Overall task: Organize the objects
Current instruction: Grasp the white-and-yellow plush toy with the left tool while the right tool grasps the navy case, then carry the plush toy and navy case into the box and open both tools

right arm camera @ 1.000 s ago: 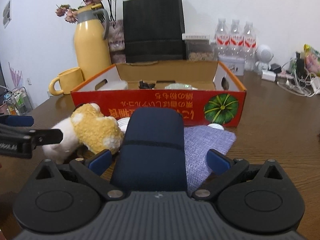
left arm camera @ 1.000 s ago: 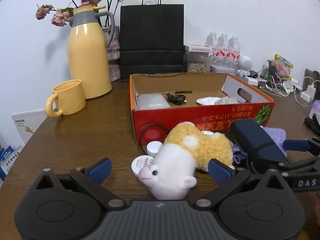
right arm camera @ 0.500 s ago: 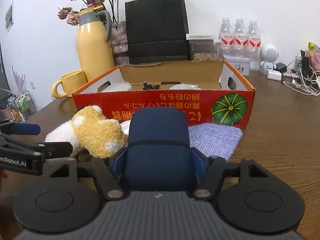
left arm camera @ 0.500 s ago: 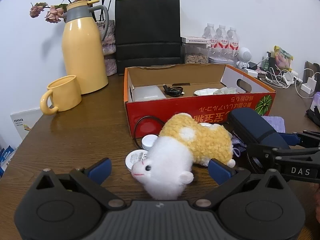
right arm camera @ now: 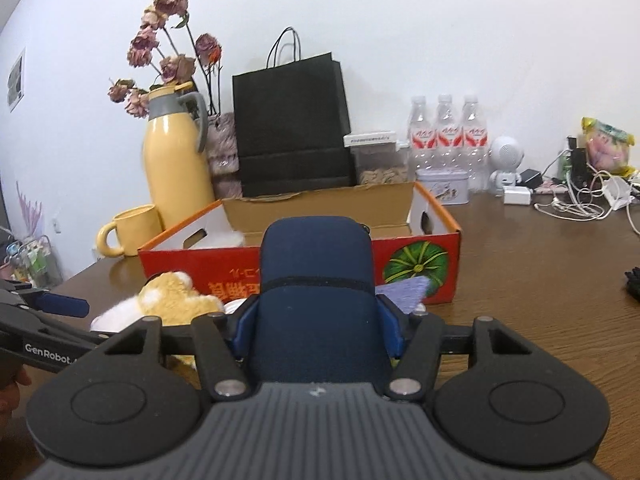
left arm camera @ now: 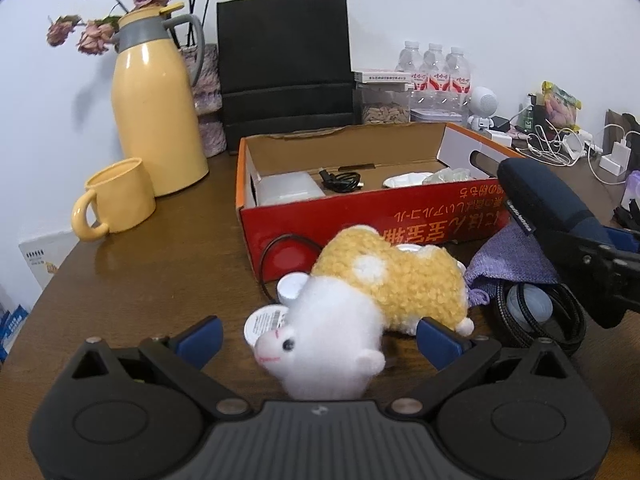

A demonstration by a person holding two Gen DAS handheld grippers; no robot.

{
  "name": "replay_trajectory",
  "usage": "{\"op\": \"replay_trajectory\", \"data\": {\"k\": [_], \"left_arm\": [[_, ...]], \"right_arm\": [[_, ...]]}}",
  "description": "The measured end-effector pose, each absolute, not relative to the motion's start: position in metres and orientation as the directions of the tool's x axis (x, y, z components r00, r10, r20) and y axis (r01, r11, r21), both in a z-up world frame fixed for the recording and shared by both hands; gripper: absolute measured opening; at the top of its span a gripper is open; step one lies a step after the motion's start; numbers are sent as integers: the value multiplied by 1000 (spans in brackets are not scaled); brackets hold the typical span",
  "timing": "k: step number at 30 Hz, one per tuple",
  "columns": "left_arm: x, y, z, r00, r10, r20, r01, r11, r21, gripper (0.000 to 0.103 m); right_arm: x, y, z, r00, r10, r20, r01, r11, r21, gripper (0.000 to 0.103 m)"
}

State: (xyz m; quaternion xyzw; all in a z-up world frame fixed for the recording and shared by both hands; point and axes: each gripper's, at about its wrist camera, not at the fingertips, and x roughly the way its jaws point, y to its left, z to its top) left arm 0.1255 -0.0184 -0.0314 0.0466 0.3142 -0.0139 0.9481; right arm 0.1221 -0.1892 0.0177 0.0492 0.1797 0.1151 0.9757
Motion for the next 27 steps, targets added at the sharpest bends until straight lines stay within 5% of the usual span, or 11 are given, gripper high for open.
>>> {"op": "replay_trajectory", "data": {"k": [8,13,27], "left_arm": [[138,-18,-43,785,-34,-619,73,997,37,94],[132,-15,-42,802,-44,-595,65,998,13,64],[100,-17,-39,827,13,-563,-19,1000,-6,58]], "right_arm": [[123,-192,14,910,237,-341,-202,970,134,61],[121,-191,13,910,240,-339,-205,969,136,61],[121,-191,13,909,241,-341,-207,969,133,61]]}}
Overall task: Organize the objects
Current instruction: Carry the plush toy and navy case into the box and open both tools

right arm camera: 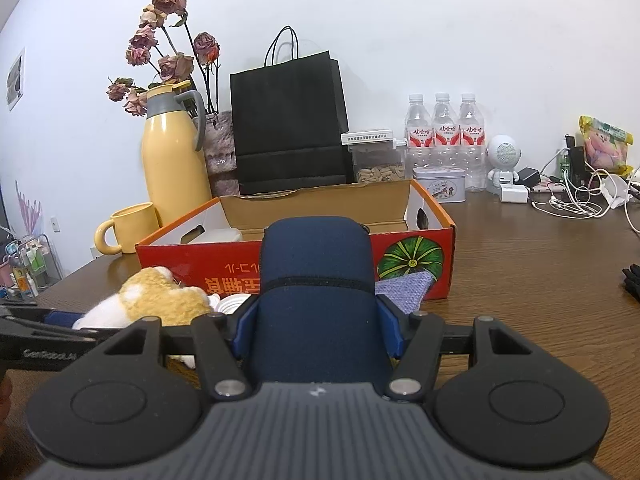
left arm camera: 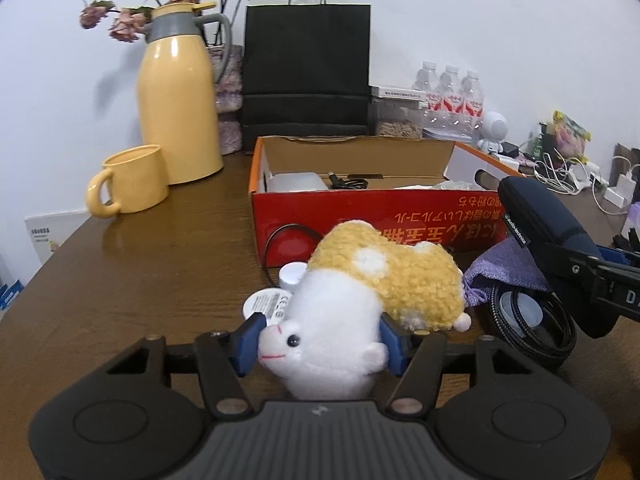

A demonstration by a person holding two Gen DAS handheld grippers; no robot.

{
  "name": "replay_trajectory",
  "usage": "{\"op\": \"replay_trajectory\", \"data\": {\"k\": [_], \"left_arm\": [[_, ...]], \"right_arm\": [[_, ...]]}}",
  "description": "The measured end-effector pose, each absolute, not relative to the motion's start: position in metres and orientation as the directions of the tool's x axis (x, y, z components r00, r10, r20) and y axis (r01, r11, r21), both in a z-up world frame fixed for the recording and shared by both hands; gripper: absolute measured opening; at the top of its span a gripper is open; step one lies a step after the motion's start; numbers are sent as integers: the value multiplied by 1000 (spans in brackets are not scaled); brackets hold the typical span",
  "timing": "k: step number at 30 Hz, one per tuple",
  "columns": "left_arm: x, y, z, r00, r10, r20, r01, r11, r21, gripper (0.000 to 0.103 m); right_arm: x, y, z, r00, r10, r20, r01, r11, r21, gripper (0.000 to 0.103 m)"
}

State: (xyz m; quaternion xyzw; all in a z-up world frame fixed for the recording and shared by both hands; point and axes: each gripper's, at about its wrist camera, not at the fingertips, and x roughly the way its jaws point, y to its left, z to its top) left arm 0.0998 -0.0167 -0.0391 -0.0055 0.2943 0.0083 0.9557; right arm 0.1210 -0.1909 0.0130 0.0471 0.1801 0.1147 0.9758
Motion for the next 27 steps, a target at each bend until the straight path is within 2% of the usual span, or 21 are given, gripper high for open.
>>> {"op": "replay_trajectory", "data": {"k": [11,27], "left_arm": [[89,-12,-27,844,25,-535,-48,998,-28,57],[104,-15,11,865,53,-500,-78,997,-30,57]], "right_arm": [[119,-193,15,909,246,-336,-209,967,143,61],[125,-197,51,907,249,-340,-218,968,127,61]]}}
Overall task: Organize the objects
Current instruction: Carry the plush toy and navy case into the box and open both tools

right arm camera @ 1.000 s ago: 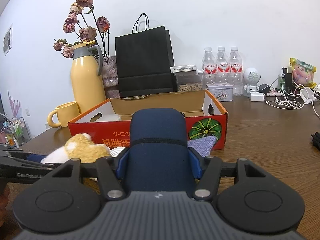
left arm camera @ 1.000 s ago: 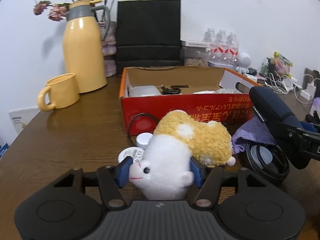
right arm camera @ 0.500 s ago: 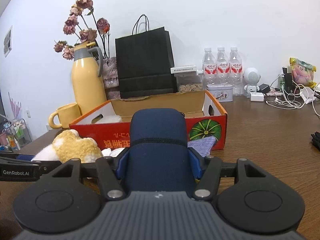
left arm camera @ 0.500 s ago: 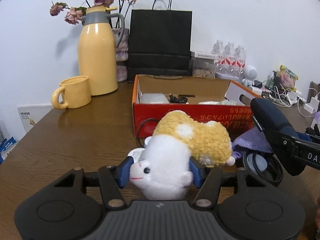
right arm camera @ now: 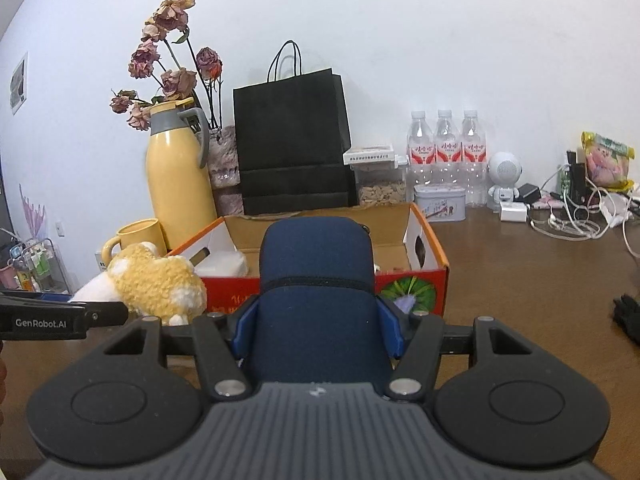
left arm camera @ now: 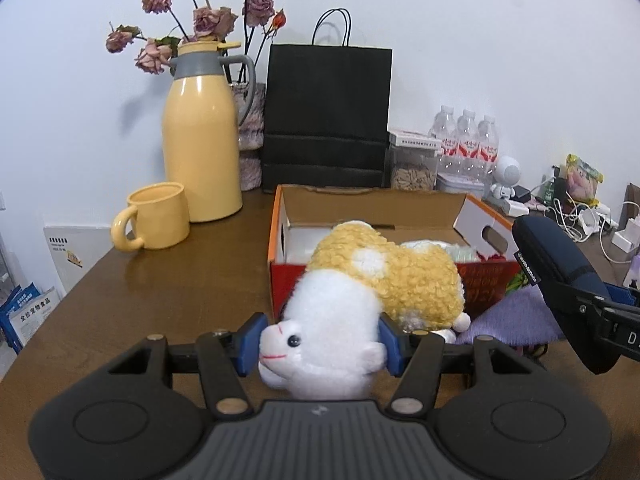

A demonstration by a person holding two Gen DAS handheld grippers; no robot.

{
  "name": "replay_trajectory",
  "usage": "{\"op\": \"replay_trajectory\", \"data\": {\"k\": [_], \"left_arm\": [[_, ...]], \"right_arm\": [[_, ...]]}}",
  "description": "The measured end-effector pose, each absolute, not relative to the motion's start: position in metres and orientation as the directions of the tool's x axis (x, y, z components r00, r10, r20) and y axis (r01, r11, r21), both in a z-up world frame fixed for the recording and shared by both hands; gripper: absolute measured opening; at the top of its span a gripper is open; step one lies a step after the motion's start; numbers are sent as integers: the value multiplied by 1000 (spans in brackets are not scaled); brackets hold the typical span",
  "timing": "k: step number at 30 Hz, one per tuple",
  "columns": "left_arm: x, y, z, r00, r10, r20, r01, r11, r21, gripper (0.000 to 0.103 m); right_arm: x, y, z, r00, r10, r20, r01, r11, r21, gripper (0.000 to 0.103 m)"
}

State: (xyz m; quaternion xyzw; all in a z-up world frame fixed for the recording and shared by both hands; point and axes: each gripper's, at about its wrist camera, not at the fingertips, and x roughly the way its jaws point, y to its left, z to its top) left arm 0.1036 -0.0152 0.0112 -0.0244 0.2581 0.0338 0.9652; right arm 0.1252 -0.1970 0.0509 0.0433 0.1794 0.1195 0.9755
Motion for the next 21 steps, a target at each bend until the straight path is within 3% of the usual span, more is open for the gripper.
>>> {"op": "replay_trajectory", "data": {"k": [21], "left_arm": [[195,-38,45,869,83,-488,-128,990,-59,57]], "right_arm": [[218,-196,78,892,248,-379,-218,968,122,61]]}}
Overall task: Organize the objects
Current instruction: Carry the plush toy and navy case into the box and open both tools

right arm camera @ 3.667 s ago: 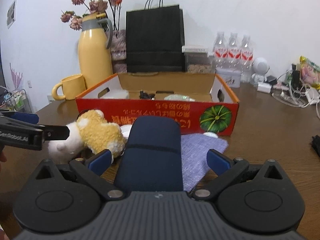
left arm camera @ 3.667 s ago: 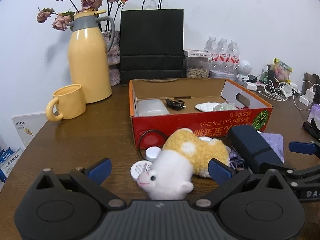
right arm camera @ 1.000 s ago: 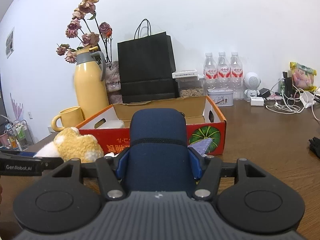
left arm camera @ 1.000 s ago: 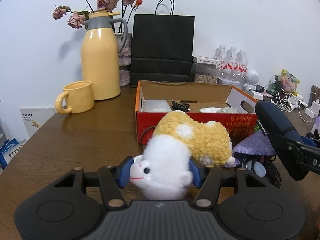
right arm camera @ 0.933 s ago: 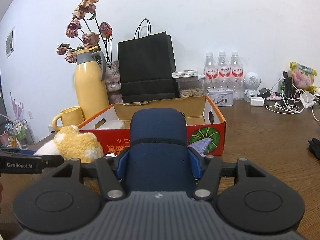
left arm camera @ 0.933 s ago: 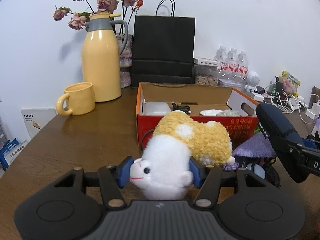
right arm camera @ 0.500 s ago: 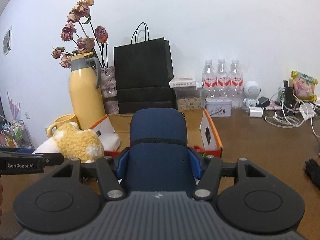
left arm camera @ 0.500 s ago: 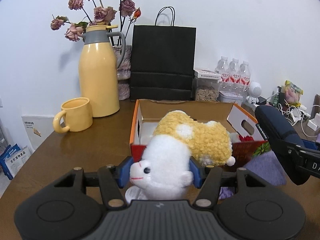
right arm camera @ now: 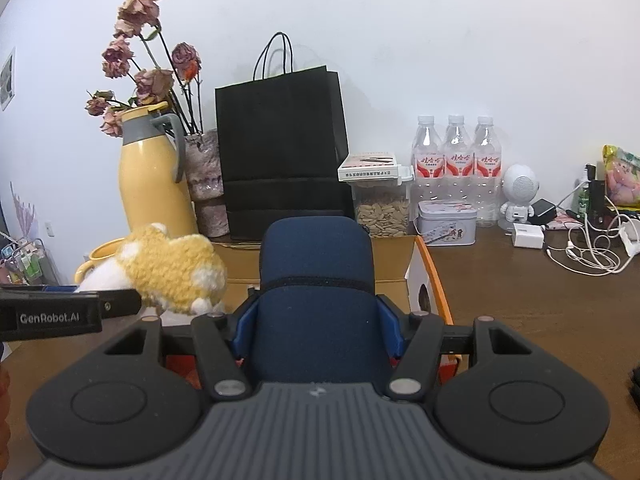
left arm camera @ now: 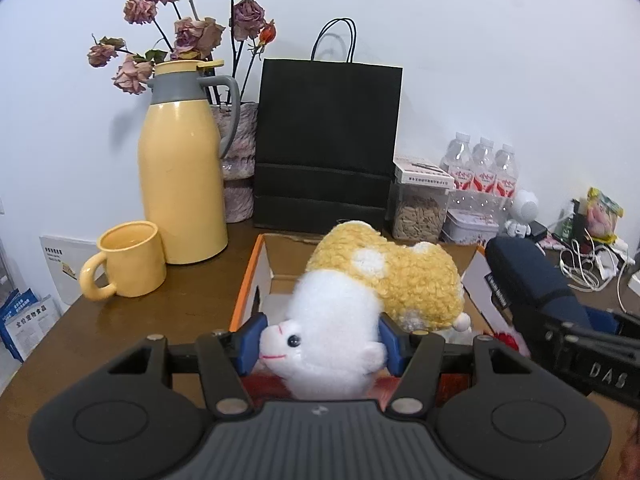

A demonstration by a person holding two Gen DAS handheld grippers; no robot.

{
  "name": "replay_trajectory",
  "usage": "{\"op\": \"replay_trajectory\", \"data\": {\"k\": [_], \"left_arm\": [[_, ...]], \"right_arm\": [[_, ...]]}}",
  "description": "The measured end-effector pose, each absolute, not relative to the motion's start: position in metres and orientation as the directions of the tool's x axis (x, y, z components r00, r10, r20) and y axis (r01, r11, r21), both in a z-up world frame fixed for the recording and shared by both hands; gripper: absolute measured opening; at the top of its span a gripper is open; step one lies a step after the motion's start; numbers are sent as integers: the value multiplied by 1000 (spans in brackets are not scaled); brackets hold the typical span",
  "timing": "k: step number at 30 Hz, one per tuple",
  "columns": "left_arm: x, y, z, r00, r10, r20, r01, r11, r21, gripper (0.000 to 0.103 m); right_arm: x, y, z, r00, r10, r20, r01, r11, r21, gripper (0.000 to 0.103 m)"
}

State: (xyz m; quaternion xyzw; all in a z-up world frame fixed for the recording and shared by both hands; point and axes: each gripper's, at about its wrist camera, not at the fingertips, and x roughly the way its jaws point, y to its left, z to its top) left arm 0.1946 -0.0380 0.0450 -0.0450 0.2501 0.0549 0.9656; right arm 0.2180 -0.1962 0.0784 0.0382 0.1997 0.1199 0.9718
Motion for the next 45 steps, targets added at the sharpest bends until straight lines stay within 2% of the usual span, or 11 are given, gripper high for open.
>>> {"op": "replay_trajectory", "data": {"k": [26,29,31,32,33,34,45], "left_arm": [[313,-48,16,820,112,-561,-175,983,-59,57],[317,-48,13,817,111,-566,-169,984,-52,59],[319,-48,12,813,101,-573,-158,986,-51,65],[320,-48,12,814,89,-574,-149,987,-58,70],[320,-48,12,815,77,-575,-140,988,-66,88],[320,-47,12,815,71,-575,-136,988,-72,103],[318,-49,11,815,85,-574,-142,988,-56,103]], "right_arm": [[327,-197,45,854,228,-467,-203,974,105,61],[330,-195,43,846,230,-481,-209,973,96,64],[331,-194,41,835,234,-498,-217,972,91,70],[330,-194,40,837,232,-495,-216,972,90,83],[329,-193,41,837,228,-497,-217,973,82,90],[329,-193,42,837,225,-499,-219,973,71,103],[325,-190,44,843,217,-492,-224,974,46,103]]}}
